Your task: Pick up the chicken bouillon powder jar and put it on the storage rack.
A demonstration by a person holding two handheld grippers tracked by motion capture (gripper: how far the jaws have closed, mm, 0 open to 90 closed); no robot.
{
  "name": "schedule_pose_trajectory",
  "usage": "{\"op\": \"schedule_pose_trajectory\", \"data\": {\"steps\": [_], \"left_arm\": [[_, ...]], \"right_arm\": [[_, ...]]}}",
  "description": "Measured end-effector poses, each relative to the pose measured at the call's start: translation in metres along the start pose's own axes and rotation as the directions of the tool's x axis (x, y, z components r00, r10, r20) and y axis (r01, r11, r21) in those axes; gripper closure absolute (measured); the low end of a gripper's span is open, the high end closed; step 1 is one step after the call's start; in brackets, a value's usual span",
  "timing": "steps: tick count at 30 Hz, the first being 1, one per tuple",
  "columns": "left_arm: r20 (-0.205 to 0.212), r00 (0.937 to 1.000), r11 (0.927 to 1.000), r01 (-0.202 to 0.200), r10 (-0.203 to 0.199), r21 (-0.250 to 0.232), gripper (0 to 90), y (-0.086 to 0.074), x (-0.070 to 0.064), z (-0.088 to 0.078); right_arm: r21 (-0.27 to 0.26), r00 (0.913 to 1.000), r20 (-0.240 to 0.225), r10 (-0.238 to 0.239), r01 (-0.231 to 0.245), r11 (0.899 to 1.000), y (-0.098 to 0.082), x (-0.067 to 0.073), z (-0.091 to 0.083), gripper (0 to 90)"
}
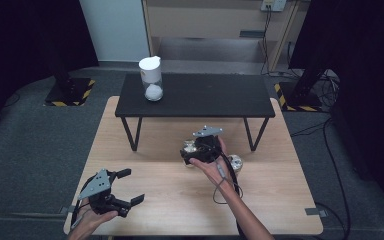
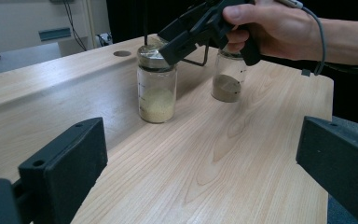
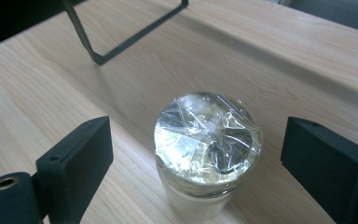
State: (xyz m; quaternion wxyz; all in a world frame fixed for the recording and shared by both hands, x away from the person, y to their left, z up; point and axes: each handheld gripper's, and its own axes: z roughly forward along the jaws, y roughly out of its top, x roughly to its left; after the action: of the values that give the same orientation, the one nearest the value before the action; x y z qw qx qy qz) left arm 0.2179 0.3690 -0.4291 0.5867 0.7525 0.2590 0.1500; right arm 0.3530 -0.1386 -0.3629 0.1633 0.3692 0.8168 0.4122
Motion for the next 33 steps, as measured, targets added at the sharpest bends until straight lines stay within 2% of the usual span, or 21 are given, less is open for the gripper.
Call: {"op": "schedule_pose_trajectory", "data": {"steps": [2, 4, 6, 14, 19, 21, 24, 27, 33], "left_arm": [[-0.001, 1.0, 1.0, 0.0, 0.0, -0.001, 1.0, 0.0, 0.0, 0.0], [0.0, 1.0, 1.0, 0.0, 0.0, -0.001, 1.0, 0.0, 0.0, 0.0], [0.0, 1.0, 1.0, -0.001, 0.001, -0.002, 1.0, 0.0, 0.0, 0.0], [0.0, 1.0, 1.0, -0.002, 0.002, -0.001, 1.0, 0.0, 0.0, -0.001], [-0.003, 1.0, 1.0, -0.007, 0.007, 0.004, 1.0, 0.0, 0.0, -0.001], [-0.001, 1.0, 1.0, -0.008, 0.008, 0.003, 1.1, 0.0, 0.0, -0.001], [-0.001, 1.0, 1.0, -0.008, 0.008, 0.005, 1.1, 0.001, 0.0, 0.0], [0.0, 1.0, 1.0, -0.008, 0.008, 0.003, 1.1, 0.0, 0.0, -0.001], [0.001, 1.0, 1.0, -0.008, 0.008, 0.004, 1.1, 0.001, 0.0, 0.0]], "right_arm": [[0.011, 1.0, 0.002, 0.001, -0.001, 1.0, 0.002, 0.001, 0.003, 11.9], [0.019, 0.9997, 0.023, -0.006, 0.006, 1.0, 0.004, 0.004, 0.006, 13.9], [0.027, 0.9997, 0.021, 0.009, -0.009, 1.0, 0.004, 0.002, 0.009, 15.1], [0.044, 0.9993, 0.034, 0.013, -0.015, 0.999, 0.005, 0.004, 0.018, 21.4], [0.046, 0.9992, 0.039, 0.003, -0.005, 0.999, 0.003, 0.005, 0.023, 32.8], [0.039, 0.9992, 0.039, 0.009, -0.01, 0.999, 0.002, 0.005, 0.023, 33.2], [0.025, 0.9988, 0.049, -0.008, 0.007, 1.0, 0.001, 0.008, 0.022, 35.1], [0.031, 0.9984, 0.052, -0.024, 0.022, 0.999, 0.003, 0.011, 0.022, 35.3], [0.033, 0.9983, 0.053, -0.023, 0.022, 0.999, 0.004, 0.011, 0.022, 35.4]]}}
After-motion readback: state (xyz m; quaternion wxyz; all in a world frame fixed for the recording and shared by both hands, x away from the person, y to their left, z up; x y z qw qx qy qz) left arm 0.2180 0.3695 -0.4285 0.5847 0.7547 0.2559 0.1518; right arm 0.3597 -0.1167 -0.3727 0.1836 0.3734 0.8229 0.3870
